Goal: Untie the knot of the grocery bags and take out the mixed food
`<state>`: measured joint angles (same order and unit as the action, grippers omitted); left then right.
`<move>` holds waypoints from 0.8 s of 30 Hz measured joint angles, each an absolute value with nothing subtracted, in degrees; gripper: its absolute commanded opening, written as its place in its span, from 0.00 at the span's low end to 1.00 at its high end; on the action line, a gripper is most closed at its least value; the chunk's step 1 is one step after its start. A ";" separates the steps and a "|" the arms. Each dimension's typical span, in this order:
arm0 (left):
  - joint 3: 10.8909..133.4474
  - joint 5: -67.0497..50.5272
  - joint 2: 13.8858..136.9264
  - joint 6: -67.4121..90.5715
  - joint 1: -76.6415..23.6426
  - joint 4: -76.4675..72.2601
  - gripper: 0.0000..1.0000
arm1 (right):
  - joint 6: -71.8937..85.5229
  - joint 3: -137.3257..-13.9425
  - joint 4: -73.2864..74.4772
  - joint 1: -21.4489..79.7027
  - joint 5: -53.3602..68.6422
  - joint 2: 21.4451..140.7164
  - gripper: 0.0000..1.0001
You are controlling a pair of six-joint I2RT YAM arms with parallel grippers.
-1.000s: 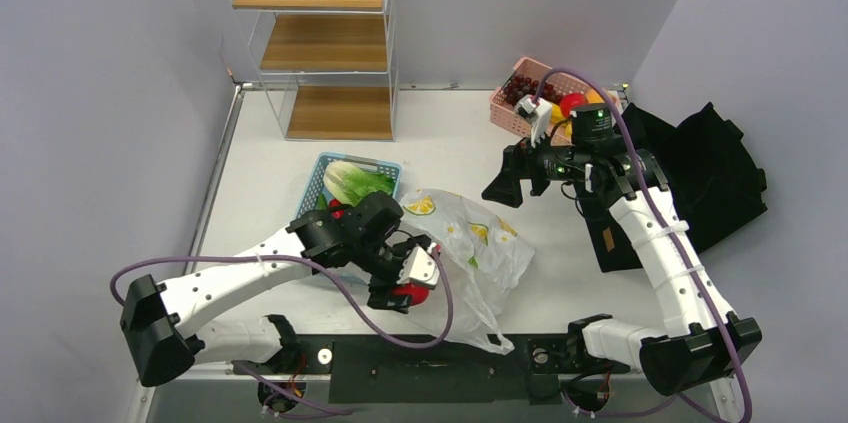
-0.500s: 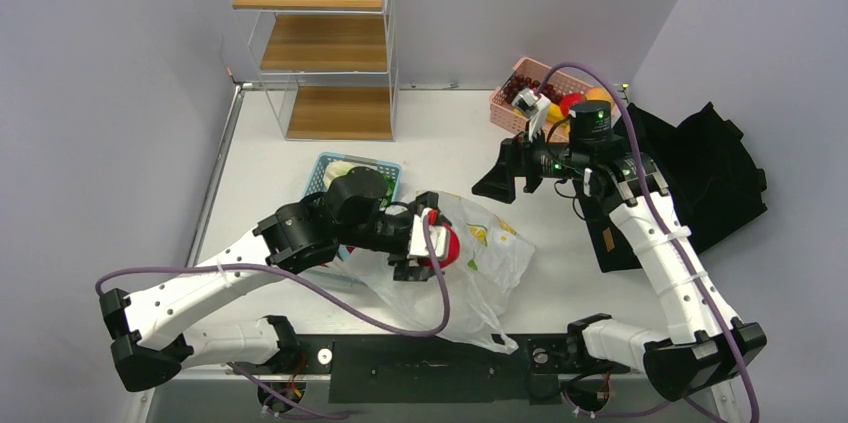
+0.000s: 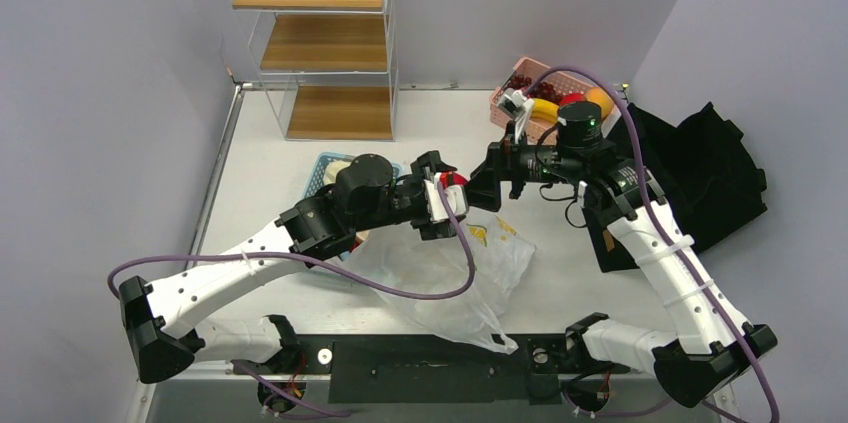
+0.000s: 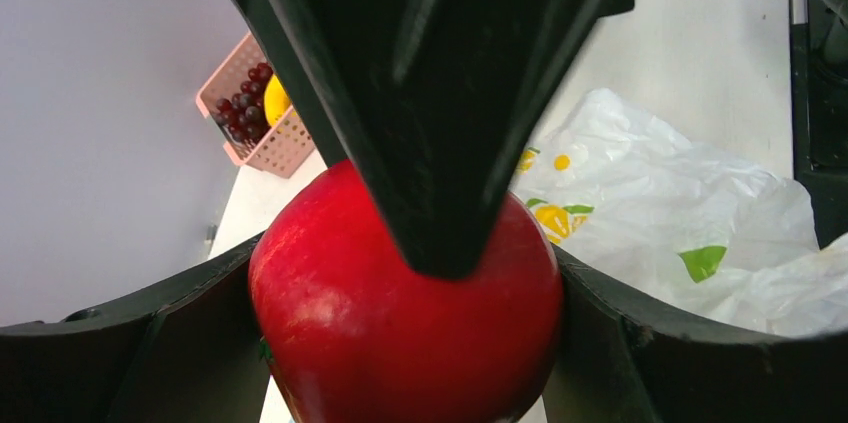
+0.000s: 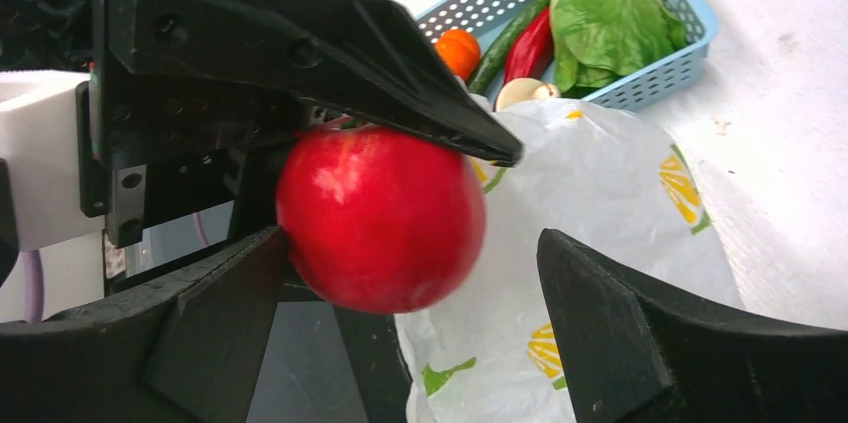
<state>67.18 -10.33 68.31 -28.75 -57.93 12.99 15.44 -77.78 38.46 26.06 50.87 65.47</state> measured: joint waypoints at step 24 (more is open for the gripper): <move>69.82 -14.24 69.23 -24.67 -50.57 12.51 0.84 | 13.98 -84.73 40.32 17.72 50.87 73.34 0.17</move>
<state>69.82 -14.24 69.23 -24.67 -50.57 12.51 13.98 -84.73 40.32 17.72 50.87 73.34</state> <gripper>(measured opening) 0.834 0.661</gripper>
